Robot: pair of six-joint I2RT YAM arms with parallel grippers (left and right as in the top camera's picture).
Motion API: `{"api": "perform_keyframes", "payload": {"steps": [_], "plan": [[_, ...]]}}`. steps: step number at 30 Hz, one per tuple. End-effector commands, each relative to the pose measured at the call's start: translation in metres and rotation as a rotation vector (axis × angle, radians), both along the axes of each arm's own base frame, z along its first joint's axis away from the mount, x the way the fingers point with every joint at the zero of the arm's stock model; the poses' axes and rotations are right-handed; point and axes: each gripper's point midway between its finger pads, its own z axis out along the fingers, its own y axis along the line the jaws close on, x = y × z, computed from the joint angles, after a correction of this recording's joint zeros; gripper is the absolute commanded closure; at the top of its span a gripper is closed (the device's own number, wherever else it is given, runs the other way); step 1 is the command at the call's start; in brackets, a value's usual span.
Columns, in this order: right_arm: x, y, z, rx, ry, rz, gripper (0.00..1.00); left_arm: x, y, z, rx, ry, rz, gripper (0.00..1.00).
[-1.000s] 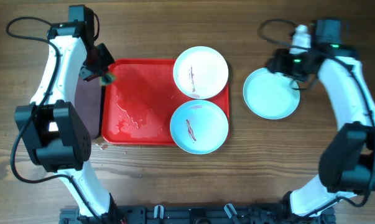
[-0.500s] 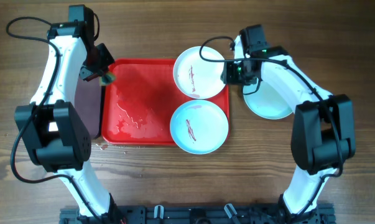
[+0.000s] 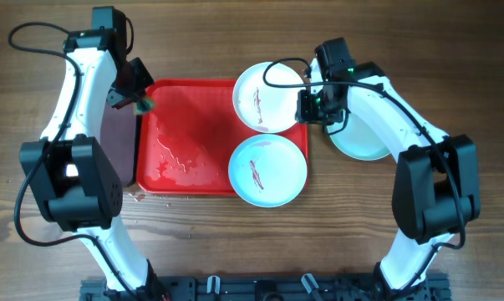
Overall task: Clean dirty plates on tray and stack at the side
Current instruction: 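Grasp the lower blue plate with the right gripper and drag it left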
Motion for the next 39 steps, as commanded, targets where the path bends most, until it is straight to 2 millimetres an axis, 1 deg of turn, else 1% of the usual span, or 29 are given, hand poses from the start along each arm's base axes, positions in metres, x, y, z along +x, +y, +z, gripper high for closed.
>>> {"api": "perform_keyframes", "payload": {"steps": [1, 3, 8, 12, 14, 16, 19, 23, 26, 30, 32, 34, 36, 39], "plan": [[0.010, 0.001, 0.010, 0.013, -0.020, -0.145, 0.68, 0.001, -0.002, 0.004, -0.006, -0.016, 0.007, 0.96], [0.010, -0.004, 0.007, -0.026, -0.014, -0.216, 0.70, 0.001, -0.002, 0.004, -0.006, -0.015, 0.007, 0.96], [0.001, -0.006, -0.003, -0.104, -0.006, -0.277, 0.71, 0.001, -0.002, 0.004, -0.006, -0.016, 0.007, 0.96], [-0.001, -0.001, -0.005, -0.130, -0.021, -0.269, 0.71, 0.001, -0.002, 0.004, -0.006, -0.016, 0.006, 0.96], [-0.008, 0.000, -0.007, -0.145, 0.004, -0.255, 0.71, 0.000, -0.002, 0.004, -0.006, -0.014, 0.006, 0.96], [-0.023, 0.000, -0.010, -0.152, 0.057, -0.198, 0.71, 0.000, -0.002, 0.003, -0.006, -0.011, 0.007, 0.96], [-0.046, 0.008, -0.011, -0.121, 0.134, -0.042, 0.71, 0.000, -0.002, 0.003, -0.006, -0.012, 0.007, 0.96], [-0.062, 0.014, -0.010, -0.090, 0.166, 0.113, 0.71, 0.000, -0.002, 0.003, -0.006, -0.012, 0.007, 0.96], [-0.064, 0.014, -0.010, -0.092, 0.154, 0.183, 0.70, 0.000, -0.002, 0.003, -0.006, -0.012, 0.007, 0.96], [-0.063, 0.012, -0.013, -0.109, 0.140, 0.211, 0.69, 0.000, -0.002, 0.003, -0.006, -0.012, 0.007, 0.96], [-0.065, 0.010, -0.018, -0.117, 0.136, 0.228, 0.69, 0.000, -0.002, 0.003, -0.006, -0.012, 0.007, 0.96], [-0.067, 0.009, -0.027, -0.117, 0.129, 0.243, 0.64, 0.000, -0.002, 0.003, -0.006, -0.012, 0.007, 0.96], [-0.071, 0.008, -0.037, -0.115, 0.120, 0.273, 0.64, 0.000, -0.002, 0.003, -0.006, -0.012, 0.007, 0.96], [-0.076, 0.007, -0.042, -0.115, 0.123, 0.298, 0.65, 0.000, -0.002, 0.003, -0.006, -0.012, 0.007, 0.96]]}}
